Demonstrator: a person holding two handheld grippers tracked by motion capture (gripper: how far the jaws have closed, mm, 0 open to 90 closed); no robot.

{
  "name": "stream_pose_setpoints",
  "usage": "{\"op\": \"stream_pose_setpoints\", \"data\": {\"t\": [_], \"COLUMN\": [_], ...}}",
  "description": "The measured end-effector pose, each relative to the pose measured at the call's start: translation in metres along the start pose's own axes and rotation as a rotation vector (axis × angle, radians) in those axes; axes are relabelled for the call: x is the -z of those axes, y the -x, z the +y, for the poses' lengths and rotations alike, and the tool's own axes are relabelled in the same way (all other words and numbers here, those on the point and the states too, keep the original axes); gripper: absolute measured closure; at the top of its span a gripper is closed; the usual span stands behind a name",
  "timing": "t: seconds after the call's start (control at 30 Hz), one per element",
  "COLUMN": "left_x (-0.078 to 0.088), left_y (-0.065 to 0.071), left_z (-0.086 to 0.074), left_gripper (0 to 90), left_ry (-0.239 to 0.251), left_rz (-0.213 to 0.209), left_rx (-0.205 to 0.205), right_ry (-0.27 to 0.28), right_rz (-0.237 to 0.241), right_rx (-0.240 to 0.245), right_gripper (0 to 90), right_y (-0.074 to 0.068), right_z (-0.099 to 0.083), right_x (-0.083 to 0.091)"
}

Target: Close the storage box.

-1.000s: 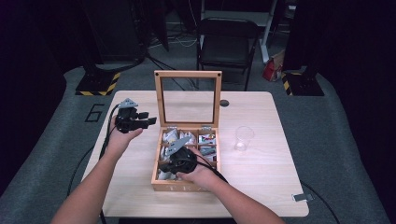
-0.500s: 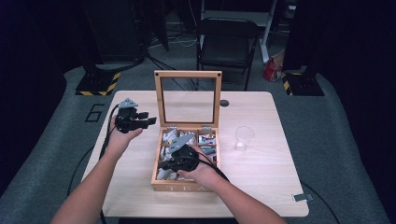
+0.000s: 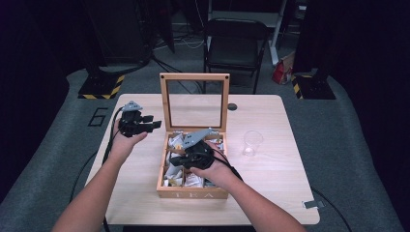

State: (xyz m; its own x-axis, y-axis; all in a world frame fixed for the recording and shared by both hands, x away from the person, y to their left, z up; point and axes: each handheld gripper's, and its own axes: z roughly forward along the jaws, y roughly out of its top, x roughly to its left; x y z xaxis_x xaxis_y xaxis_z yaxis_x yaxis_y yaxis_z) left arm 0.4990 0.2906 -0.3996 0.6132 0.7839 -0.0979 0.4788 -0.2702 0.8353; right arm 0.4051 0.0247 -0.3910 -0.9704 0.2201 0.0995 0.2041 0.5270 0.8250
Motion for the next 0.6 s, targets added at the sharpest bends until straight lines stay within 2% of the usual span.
{"op": "stream_pose_setpoints", "data": {"t": [0.2,0.6], "left_x": [0.0,0.002], "left_y": [0.001,-0.001], "left_z": [0.001,0.001], "left_gripper": [49.5,49.5], "left_ry": [0.006,0.007], "left_rz": [0.002,0.004], "left_rx": [0.001,0.004], "right_ry": [0.029,0.05], "right_rz": [-0.019,-0.053], "right_rx": [0.017,0.0], "right_gripper": [90.0,90.0], "right_y": [0.0,0.004], "right_z": [0.008,0.015], "right_x": [0.015,0.04]}}
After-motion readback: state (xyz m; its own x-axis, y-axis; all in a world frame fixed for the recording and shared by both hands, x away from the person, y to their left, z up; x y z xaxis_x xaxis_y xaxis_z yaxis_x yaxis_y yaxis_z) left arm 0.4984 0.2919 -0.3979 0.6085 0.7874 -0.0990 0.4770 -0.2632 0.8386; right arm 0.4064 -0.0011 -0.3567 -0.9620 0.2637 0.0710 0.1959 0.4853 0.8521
